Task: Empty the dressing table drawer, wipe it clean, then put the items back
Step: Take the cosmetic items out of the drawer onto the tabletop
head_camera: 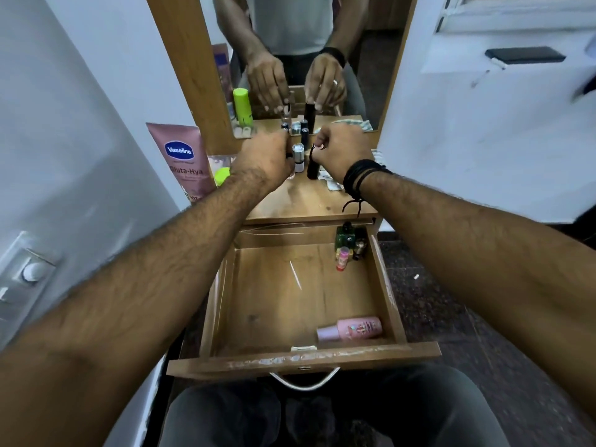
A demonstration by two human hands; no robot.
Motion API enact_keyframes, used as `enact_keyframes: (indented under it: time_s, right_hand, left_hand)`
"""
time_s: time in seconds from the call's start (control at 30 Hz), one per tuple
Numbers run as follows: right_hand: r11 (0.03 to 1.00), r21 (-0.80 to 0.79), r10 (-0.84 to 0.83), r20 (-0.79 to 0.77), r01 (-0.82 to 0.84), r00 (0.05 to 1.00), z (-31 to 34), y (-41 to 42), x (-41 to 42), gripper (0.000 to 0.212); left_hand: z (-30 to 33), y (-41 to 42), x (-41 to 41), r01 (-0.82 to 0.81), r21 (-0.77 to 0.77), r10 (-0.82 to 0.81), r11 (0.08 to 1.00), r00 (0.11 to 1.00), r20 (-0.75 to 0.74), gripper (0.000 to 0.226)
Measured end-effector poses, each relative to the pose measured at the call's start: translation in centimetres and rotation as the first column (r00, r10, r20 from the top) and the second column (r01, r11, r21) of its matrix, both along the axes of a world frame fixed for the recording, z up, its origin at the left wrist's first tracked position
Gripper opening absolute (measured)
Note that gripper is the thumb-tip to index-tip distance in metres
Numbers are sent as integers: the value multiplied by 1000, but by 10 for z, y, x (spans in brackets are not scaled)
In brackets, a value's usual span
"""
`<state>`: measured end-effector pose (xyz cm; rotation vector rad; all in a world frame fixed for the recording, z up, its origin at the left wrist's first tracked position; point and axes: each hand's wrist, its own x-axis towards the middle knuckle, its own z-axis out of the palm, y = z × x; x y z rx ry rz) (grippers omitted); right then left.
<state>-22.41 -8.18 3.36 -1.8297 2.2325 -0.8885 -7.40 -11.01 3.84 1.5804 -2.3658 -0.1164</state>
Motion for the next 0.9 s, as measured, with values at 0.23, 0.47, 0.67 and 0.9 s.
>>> enact_keyframes:
  time_s: [0.23, 0.47, 0.67, 0.9]
  right_hand:
    - [1000, 6, 4, -30, -4, 1000, -8, -17, 1, 13]
    - [1000, -23, 9, 3, -9, 1000, -9, -23, 2, 16]
    - [998, -61, 28, 1, -28, 1000, -12, -21, -1, 14]
    - [995, -91, 33, 26, -31, 999, -18, -16, -4, 12]
  left_hand:
    - [-10, -19, -1, 3, 27, -3, 1000, 1000, -13, 24]
    - [-18, -25, -6, -17, 60, 19, 998, 1000, -19, 26]
    - [-19, -28, -8, -22, 58, 22, 998, 1000, -7, 26]
    - [-17, -29, -9, 4, 33, -5, 999, 999, 39, 25]
